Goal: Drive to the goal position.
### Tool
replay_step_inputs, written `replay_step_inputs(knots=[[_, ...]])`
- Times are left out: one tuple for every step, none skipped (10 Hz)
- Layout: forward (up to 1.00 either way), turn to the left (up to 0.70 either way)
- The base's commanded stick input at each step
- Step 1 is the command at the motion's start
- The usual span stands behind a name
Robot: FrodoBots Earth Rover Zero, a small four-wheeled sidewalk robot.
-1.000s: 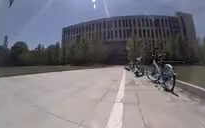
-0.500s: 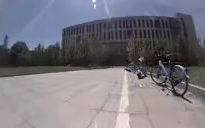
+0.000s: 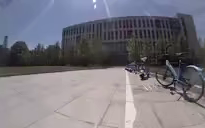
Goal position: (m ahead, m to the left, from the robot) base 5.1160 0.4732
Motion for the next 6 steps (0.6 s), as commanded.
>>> replay_step_inputs(knots=[[0.7, 0.0], [0.7, -0.33], [0.7, -0.35], [0.7, 0.0], [0.7, 0.0], [0.7, 0.0]])
